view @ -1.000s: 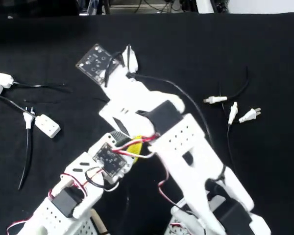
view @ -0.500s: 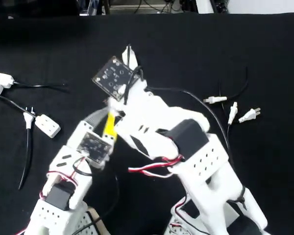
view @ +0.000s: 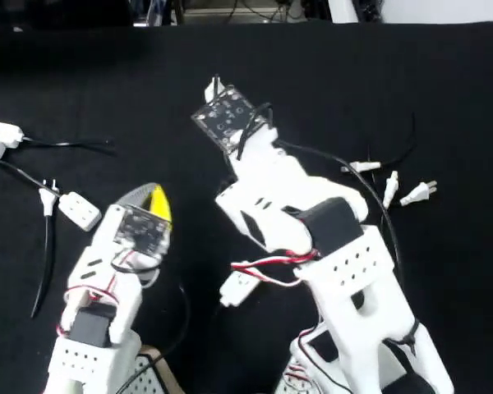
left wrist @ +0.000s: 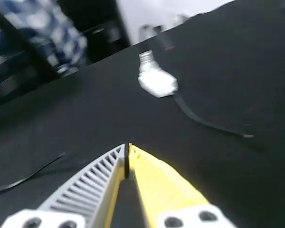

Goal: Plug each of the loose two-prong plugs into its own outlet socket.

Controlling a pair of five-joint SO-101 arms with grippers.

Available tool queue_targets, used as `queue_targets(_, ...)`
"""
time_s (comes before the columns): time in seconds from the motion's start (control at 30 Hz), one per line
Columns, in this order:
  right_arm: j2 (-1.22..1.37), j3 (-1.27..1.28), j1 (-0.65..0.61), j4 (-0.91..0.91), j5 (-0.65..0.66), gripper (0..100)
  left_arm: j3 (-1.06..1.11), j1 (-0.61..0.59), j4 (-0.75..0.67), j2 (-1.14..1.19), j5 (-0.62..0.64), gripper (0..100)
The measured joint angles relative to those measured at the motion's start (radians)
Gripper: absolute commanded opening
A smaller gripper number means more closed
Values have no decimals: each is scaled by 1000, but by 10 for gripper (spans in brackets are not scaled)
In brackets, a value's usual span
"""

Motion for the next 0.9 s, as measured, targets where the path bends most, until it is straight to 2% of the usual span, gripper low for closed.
queue_targets(0.3,0,112,5,31,140,214,3,-261,35,0,0,32)
queue_targets(0.6,-3,117,-77,321,608,231,3,-284,89,0,0,33)
queue_targets(0.73,-3,170,-81,347,703,230,3,-292,89,0,0,33)
queue_targets(0.9,-3,354,-137,253,767,230,3,-292,89,0,0,33)
